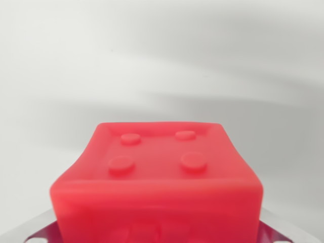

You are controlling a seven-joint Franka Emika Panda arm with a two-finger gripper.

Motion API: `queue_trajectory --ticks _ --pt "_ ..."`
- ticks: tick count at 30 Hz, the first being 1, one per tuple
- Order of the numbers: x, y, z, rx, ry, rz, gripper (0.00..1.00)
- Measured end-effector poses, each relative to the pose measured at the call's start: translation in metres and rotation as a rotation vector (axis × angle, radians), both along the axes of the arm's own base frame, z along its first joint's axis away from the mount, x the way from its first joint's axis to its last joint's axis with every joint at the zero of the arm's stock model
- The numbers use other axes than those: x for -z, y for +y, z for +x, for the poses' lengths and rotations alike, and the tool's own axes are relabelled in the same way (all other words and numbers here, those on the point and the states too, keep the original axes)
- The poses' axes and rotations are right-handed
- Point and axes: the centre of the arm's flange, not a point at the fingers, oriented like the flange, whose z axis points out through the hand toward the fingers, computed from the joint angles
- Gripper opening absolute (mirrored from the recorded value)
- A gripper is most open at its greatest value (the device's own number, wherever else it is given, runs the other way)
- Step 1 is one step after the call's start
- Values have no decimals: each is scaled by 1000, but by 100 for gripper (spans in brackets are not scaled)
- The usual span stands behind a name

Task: Destack cube

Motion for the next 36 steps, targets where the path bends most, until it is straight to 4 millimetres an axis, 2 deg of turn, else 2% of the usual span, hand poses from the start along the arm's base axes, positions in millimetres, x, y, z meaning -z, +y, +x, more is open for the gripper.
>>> queue_trajectory --ticks 6,18,36 --pt "23 -1 0 1 8 -1 0" --pt "53 -1 0 1 5 -1 0" --pt "75 -1 0 0 3 -1 0"
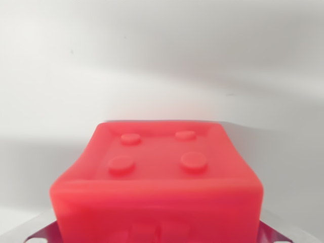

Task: Destack cube

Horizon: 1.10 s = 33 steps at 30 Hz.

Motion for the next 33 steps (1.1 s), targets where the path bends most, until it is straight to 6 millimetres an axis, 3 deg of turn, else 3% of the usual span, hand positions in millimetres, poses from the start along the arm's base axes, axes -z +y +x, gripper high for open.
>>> queue_trajectory --ticks 2,3,33 --pt "1 0 0 0 1 0 0" --pt "1 0 0 0 1 0 100" --pt "1 0 0 0 0 0 100"
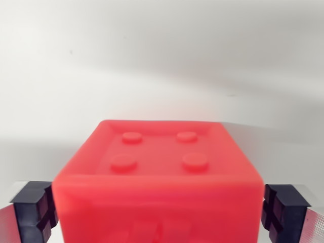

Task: Destack cube

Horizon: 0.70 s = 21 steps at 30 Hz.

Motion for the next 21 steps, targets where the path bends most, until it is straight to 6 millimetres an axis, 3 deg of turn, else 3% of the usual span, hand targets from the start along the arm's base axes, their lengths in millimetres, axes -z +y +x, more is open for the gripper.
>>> queue_trajectory --ticks 10,21 --pt "-2 0 0 0 -1 0 100" --pt "-25 0 1 -1 -5 0 100"
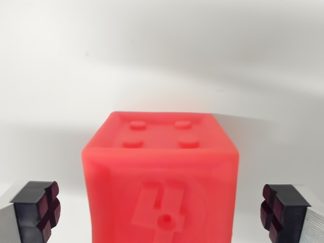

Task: Destack cube

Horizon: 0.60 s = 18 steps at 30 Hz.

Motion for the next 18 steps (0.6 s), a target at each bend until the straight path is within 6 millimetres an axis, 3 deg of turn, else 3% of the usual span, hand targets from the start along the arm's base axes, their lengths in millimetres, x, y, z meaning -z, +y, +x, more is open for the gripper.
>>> queue_trajectory --ticks 18 --pt "-60 0 0 2 -3 0 100"
